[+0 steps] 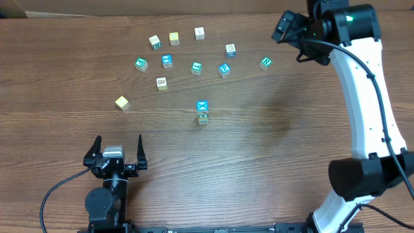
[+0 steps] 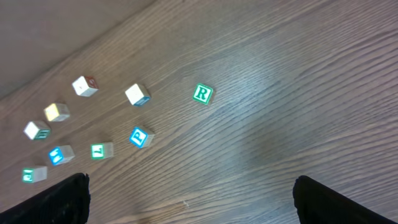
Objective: Form a tower
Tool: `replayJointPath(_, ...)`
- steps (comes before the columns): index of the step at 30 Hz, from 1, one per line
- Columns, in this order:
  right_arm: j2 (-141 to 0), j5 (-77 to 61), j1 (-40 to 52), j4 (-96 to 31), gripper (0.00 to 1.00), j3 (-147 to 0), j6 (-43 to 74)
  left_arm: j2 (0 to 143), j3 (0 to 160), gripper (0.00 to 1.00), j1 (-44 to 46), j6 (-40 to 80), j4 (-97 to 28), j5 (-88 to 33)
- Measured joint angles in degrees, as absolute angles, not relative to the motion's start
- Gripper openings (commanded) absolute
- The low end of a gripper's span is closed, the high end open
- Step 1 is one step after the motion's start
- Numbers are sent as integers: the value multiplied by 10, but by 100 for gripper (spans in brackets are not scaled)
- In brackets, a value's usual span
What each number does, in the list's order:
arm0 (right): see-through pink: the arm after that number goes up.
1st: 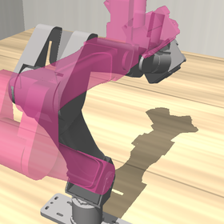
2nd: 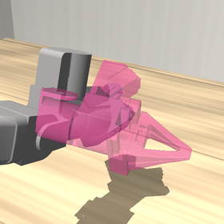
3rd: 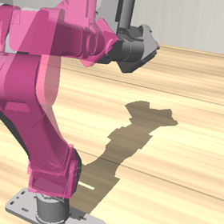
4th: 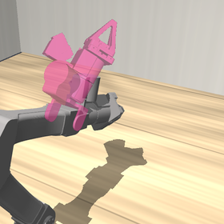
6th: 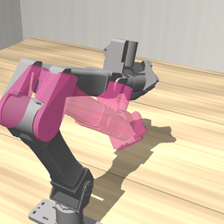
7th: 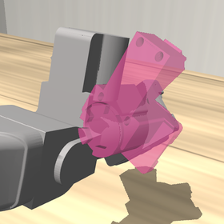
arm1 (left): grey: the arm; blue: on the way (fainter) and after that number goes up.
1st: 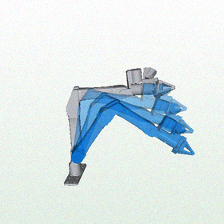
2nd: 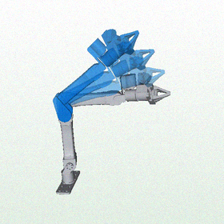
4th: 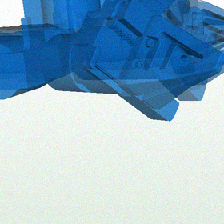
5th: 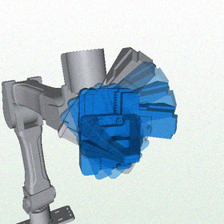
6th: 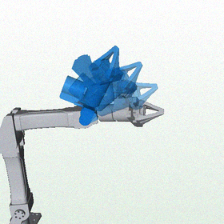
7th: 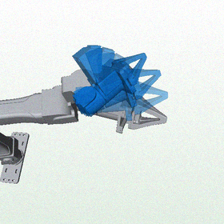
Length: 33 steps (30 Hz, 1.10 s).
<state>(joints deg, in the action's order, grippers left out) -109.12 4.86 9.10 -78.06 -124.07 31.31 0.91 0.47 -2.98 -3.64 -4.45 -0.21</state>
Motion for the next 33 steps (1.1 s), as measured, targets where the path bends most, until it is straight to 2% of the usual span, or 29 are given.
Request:
replayJointPath(5,-1093,50,91,-780,100,-1241,298,9,5,99,-30,-36,-44,-2)
replayJointPath(17,-1091,58,91,-799,100,-1198,181,9,5,100,-30,-36,-44,-2)
replayJointPath(33,-970,60,91,-569,100,-816,137,9,5,100,-30,-36,-44,-2)
